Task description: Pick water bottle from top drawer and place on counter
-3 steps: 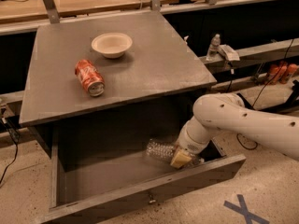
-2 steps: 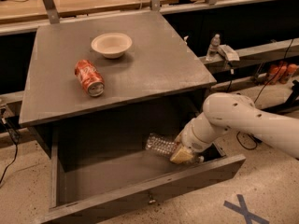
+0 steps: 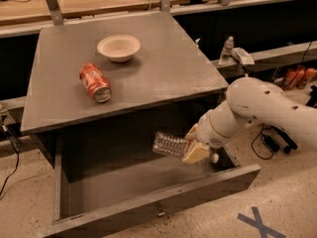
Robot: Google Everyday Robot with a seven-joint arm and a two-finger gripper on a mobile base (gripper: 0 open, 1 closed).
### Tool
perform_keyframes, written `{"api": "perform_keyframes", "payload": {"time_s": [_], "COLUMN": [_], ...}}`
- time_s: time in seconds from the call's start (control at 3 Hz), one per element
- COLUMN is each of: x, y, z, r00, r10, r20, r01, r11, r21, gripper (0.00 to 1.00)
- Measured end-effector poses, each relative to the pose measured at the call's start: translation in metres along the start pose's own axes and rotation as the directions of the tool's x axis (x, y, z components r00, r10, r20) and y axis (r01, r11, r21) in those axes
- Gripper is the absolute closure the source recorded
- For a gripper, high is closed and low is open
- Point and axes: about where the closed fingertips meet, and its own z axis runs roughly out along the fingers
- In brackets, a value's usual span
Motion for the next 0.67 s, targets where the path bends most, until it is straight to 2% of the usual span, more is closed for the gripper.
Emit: {"api": "perform_keyframes", "payload": {"time_s": [0.33,0.67], "x": [-0.021,-0.030], "y": [0.002,0.002], "z": [-0.060,-0.092], "r00": [0.996,0.992], "r10": [-0.087,-0.123], "r20": [0.008,0.012], "r01": [0.087,0.123], "r11": [0.9961,0.9923], "r21": [0.012,0.015], "gripper": [1.00,1.00]}}
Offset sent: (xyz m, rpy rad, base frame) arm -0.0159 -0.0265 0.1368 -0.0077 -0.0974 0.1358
